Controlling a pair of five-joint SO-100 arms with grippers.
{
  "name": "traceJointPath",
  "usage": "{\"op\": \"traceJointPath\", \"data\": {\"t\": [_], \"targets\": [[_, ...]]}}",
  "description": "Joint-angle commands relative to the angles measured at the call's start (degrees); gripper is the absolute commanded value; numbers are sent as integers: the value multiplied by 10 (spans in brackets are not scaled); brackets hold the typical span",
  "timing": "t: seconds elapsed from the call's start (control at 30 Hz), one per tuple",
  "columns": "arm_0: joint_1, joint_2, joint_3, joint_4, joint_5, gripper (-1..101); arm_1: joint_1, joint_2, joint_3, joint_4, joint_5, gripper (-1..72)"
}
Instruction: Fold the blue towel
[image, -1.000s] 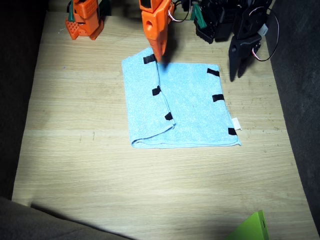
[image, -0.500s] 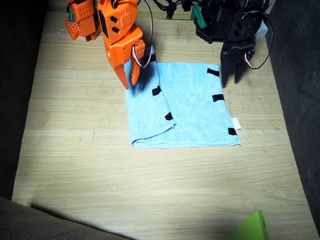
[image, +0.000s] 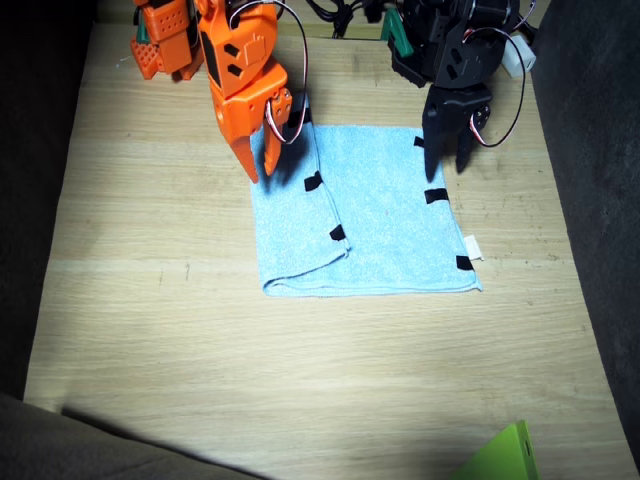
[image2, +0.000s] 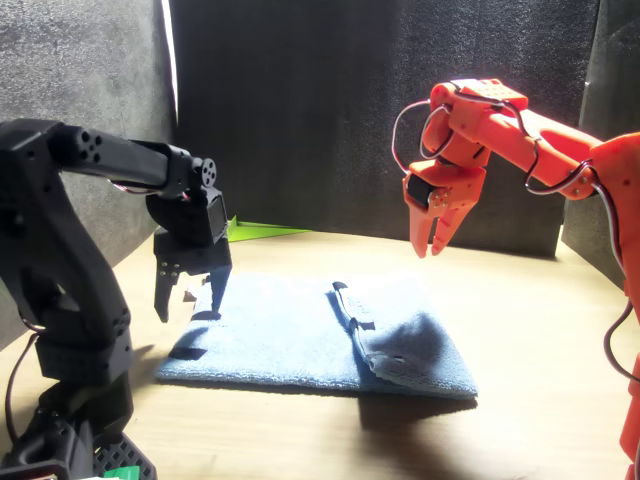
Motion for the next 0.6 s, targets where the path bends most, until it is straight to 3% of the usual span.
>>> {"op": "traceJointPath", "data": {"t": [0.0,0.57], "targets": [[3,10,4,2,-16,359,7,10,-3,-4,10,121],[37,-50,-16,12,5,312,-18,4,-3,-8,7,120]]}}
